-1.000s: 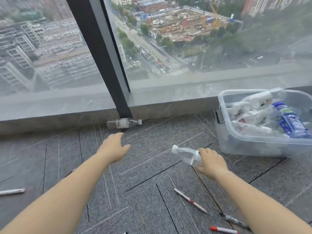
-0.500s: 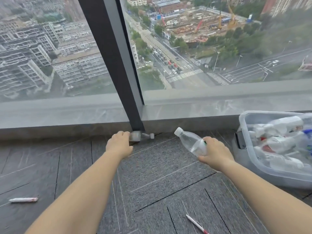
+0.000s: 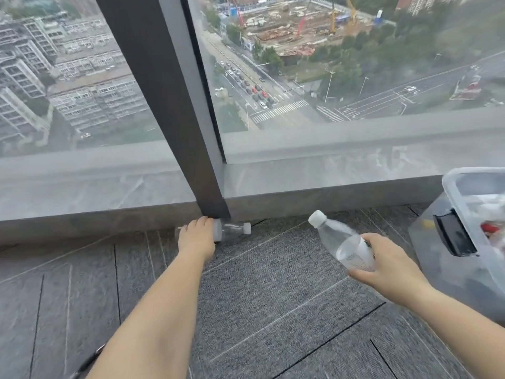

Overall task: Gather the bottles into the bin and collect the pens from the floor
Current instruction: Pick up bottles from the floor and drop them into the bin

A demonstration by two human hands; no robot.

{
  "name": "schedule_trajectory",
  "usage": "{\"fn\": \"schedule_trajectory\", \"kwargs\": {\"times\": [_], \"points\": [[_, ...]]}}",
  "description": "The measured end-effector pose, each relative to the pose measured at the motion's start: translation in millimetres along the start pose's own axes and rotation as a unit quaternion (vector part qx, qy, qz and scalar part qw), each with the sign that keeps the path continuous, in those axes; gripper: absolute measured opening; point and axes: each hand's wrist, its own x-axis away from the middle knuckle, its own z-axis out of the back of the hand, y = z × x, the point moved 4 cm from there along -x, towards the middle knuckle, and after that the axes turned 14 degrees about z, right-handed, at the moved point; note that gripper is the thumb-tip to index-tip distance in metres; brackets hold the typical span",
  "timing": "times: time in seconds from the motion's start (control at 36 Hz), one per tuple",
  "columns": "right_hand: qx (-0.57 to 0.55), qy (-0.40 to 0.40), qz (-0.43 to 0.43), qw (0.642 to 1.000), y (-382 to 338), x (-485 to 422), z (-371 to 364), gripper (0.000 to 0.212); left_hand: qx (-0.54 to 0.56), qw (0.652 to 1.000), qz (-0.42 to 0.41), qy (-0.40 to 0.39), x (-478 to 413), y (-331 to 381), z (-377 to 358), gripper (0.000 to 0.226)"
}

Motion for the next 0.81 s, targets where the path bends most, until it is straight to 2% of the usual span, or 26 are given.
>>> {"fn": "schedule_trajectory", "kwargs": {"times": [0.19,0.36,0.42,0.5,0.67,0.75,0.81], "points": [[-0.021,0.002,-0.023,1.0,10,14,-20,0.046,-0.056,0.997,0.017,-0.042,-27,3,-31,0.071],[-0.048,0.012,-0.027,0.998,18,27,-15,0.049,-0.035,0.997,-0.008,-0.061,-4,18,-40,0.07],[-0.052,0.025,-0.025,0.998,17,34,-3,0.052,-0.001,0.998,-0.025,-0.055,6,29,-30,0.062],[-0.059,0.065,-0.008,0.996,14,44,25,0.052,0.092,0.994,-0.054,-0.024,20,55,-4,0.036],[-0.083,0.158,0.007,0.984,10,74,110,0.06,0.161,0.977,-0.142,-0.015,63,126,75,0.025],[-0.056,0.217,-0.008,0.974,22,96,156,0.066,0.178,0.967,-0.177,-0.034,90,160,119,0.057],[-0.025,0.265,-0.014,0.964,35,113,186,0.067,0.196,0.96,-0.197,-0.028,105,180,145,0.066]]}}
